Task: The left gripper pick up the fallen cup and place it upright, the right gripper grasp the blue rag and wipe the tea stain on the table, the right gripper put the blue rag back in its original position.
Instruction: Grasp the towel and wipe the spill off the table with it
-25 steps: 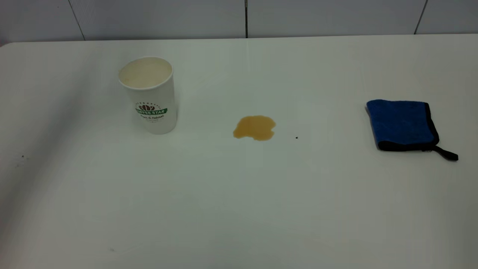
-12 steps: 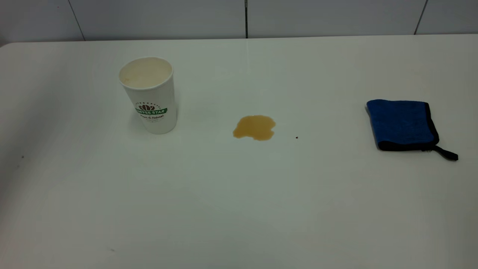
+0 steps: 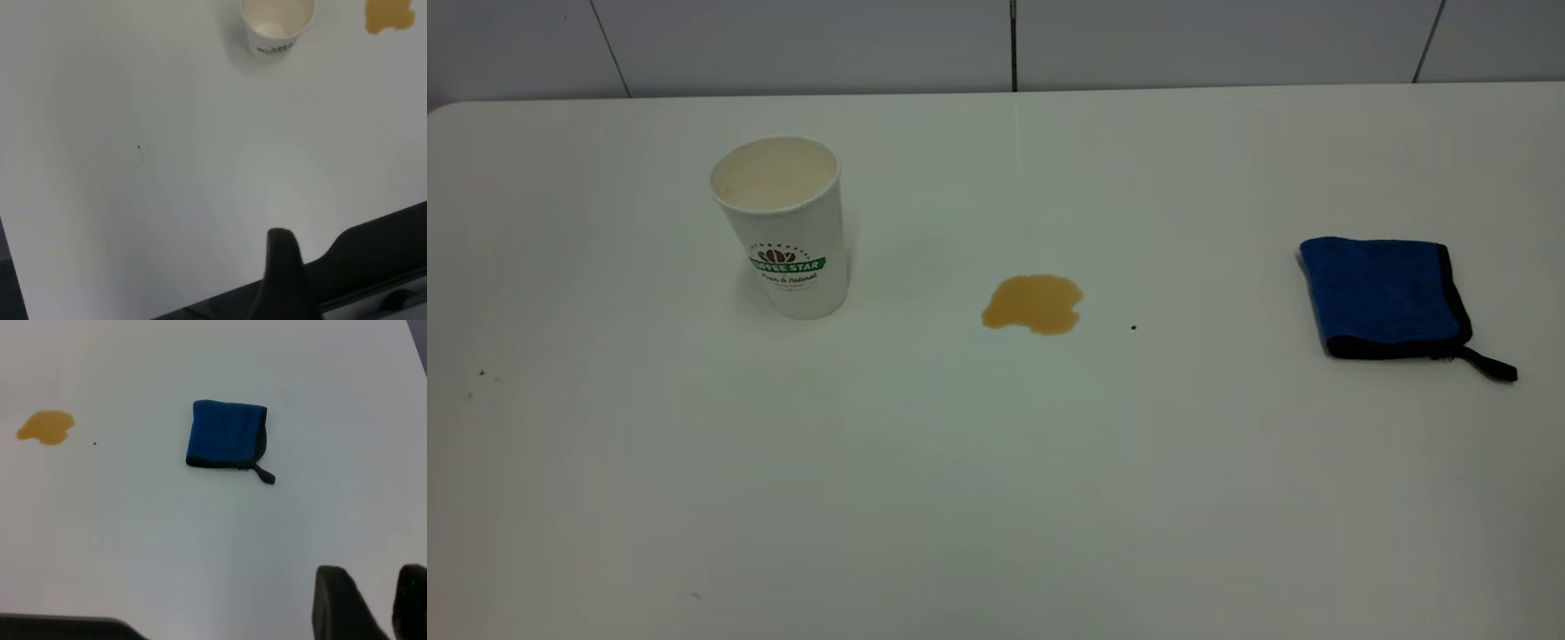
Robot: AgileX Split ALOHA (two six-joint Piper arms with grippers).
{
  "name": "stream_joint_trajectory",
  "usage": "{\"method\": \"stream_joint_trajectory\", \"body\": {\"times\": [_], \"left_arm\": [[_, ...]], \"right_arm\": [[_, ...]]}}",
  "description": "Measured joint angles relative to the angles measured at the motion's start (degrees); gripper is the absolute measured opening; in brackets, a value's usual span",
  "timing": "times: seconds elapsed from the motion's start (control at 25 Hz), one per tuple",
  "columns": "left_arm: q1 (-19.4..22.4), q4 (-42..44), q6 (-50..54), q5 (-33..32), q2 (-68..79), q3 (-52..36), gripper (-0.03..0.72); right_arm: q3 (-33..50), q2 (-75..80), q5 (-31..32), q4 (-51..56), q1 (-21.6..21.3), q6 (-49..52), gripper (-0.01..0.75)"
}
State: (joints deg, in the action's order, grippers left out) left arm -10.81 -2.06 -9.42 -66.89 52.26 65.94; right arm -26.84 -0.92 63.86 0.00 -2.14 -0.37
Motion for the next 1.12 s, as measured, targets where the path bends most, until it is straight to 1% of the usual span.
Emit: {"method": "stream_joint_trajectory", "body": {"times": [0.16,0.32,0.44,0.6,0.68,0.76,0.88,1.0,1.12], "left_arm": [[0.0,2.1,3.4,0.0,-13.8,-8.3,0.577],[0.0,4.3,8.5,0.1,-23.0,-15.8,0.577],[0.0,5.2,12.0,0.2,-25.9,-21.7,0.577],[0.3,6.9,14.9,0.7,-26.1,-29.2,0.577],[2.2,7.4,15.4,2.4,-26.1,-32.2,0.577],[5.4,7.2,15.7,4.0,-26.6,-34.7,0.577],[10.4,6.9,15.7,4.8,-29.4,-36.9,0.577],[12.8,6.9,15.7,4.7,-33.5,-37.0,0.577],[13.5,6.9,15.7,4.2,-38.0,-37.3,0.577]], "right_arm": [[0.0,0.0,0.0,0.0,0.0,0.0,0.238],[0.0,0.0,0.0,0.0,0.0,0.0,0.238],[0.0,0.0,0.0,0.0,0.0,0.0,0.238],[0.0,0.0,0.0,0.0,0.0,0.0,0.238],[0.0,0.0,0.0,0.0,0.0,0.0,0.238],[0.0,0.0,0.0,0.0,0.0,0.0,0.238],[0.0,0.0,0.0,0.0,0.0,0.0,0.238],[0.0,0.0,0.0,0.0,0.0,0.0,0.238],[0.0,0.0,0.0,0.0,0.0,0.0,0.238]]}}
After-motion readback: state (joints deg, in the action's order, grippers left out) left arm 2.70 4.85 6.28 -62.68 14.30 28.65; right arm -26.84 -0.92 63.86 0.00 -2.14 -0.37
